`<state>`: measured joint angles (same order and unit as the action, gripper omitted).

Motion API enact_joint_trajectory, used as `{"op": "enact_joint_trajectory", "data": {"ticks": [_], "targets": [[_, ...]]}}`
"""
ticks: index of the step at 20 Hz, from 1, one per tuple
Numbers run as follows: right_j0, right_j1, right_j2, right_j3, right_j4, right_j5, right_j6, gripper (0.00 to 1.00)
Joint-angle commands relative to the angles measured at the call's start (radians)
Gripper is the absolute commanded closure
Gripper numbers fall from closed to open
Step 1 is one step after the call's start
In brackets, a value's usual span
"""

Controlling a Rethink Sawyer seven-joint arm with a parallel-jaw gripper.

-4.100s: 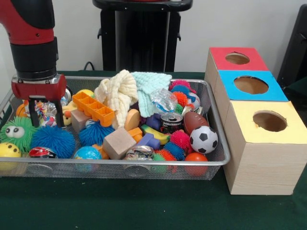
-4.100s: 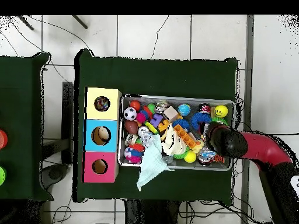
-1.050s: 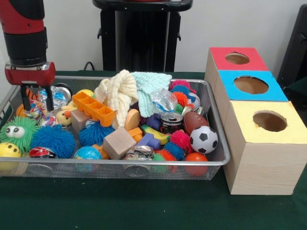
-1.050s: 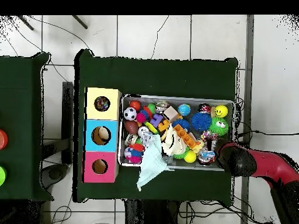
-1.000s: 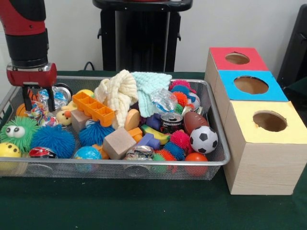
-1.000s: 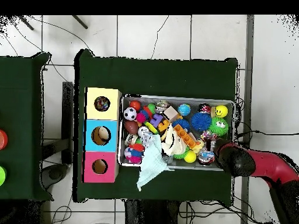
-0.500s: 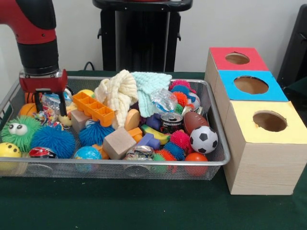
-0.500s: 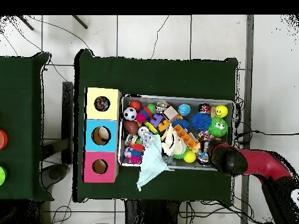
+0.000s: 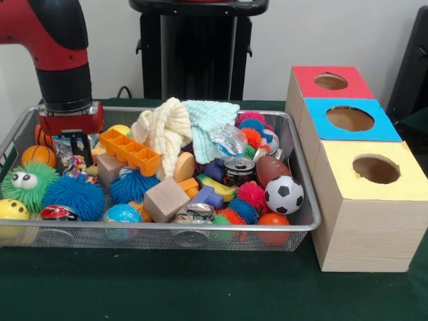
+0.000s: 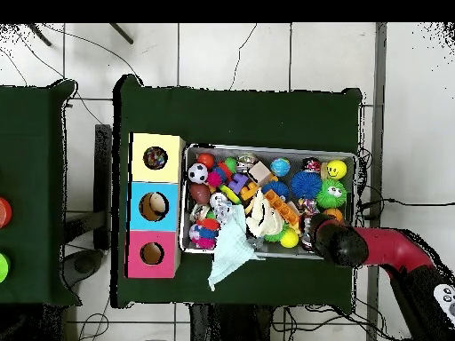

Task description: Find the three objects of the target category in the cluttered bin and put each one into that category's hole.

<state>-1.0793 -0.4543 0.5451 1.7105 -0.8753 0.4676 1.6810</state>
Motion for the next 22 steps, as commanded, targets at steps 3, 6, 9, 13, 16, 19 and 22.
{"op": "enact_joint_trajectory", "data": {"ticks": [3, 6, 9, 13, 16, 19, 22], "targets": [[-0.004, 0.002, 0.003, 0.035, -0.034, -0.044, -0.063, 1.0], [-0.017, 0.04, -0.005, 0.045, -0.039, -0.093, -0.028, 1.0], [-0.009, 0.054, -0.032, 0.057, -0.048, -0.149, 0.031, 1.0], [0.026, 0.003, -0.075, 0.104, -0.022, -0.195, 0.114, 1.0], [0.057, -0.107, -0.08, 0.182, 0.041, -0.179, 0.152, 1.0], [0.073, -0.17, -0.058, 0.222, 0.103, -0.148, 0.145, 1.0], [0.09, -0.203, -0.052, 0.245, 0.134, -0.159, 0.148, 1.0]]}}
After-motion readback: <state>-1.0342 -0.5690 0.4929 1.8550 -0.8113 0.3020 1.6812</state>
